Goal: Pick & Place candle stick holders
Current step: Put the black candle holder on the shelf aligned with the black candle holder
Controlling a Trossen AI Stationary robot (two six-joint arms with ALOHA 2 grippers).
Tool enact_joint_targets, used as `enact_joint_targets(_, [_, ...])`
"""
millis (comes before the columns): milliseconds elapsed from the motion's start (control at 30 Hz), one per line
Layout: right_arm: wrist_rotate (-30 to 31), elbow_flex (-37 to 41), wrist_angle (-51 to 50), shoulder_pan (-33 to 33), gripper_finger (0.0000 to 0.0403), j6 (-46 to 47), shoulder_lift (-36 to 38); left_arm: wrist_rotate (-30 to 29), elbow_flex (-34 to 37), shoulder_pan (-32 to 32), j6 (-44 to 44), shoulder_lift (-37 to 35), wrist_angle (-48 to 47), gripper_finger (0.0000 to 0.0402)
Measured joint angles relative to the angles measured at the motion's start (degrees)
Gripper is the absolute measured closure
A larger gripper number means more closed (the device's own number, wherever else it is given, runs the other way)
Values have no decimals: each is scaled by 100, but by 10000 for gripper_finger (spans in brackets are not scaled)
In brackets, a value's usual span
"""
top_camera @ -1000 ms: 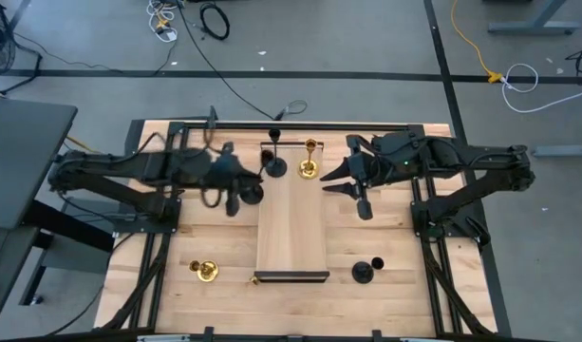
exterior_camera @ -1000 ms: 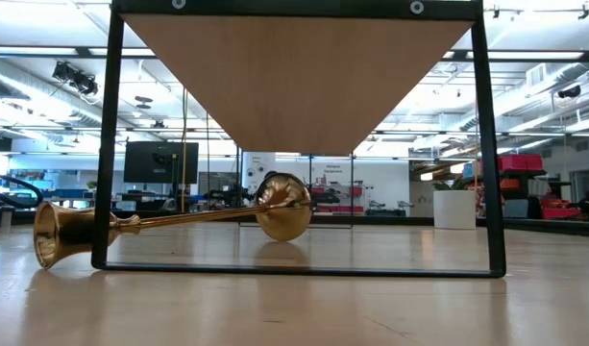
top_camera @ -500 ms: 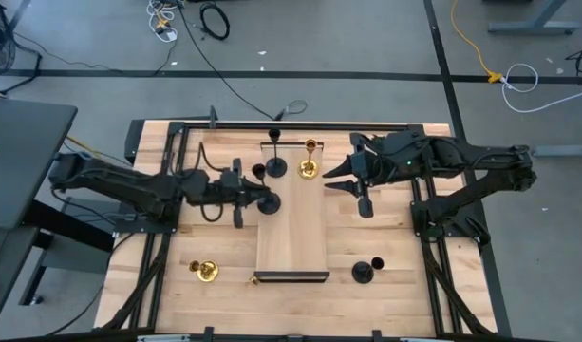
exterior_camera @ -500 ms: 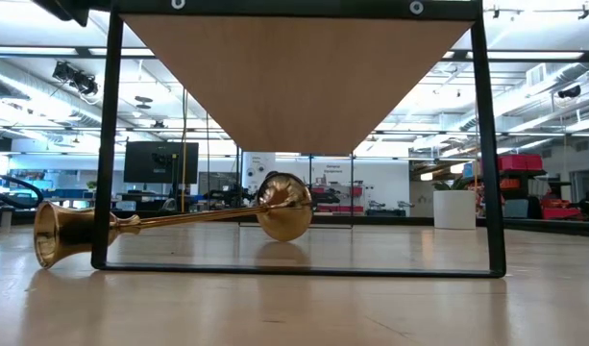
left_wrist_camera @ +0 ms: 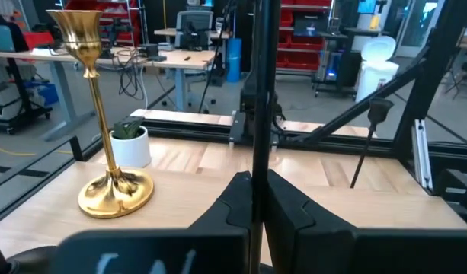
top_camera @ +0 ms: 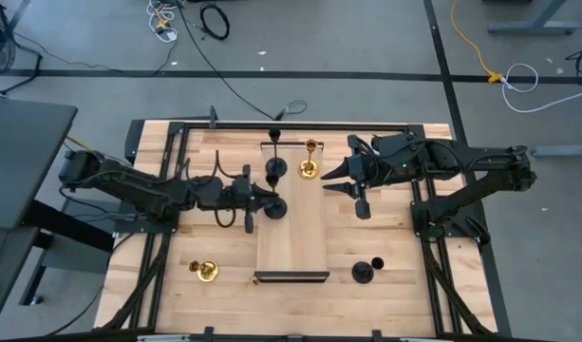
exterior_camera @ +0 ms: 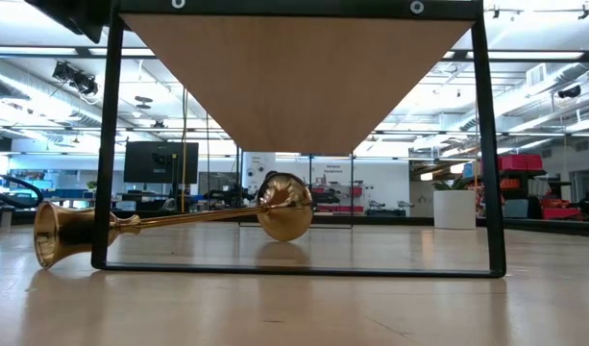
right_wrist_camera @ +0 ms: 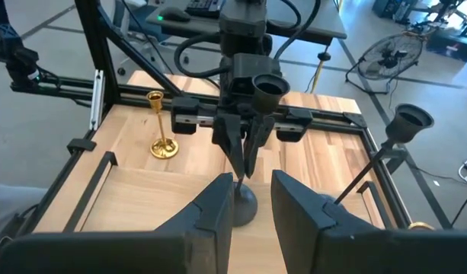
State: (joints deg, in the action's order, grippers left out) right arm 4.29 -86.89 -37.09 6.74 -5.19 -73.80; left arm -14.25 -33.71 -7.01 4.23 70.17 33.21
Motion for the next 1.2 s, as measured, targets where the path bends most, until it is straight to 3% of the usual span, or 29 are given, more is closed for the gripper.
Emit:
enact_joint_targets(967, [127, 2, -34, 0, 312, 0, -2, -95, 0, -197, 210, 0, -48, 363])
enact_joint_targets(1200, [127, 2, -32, 0, 312, 20, -2, -98, 0, -199, 262, 0, -90, 321])
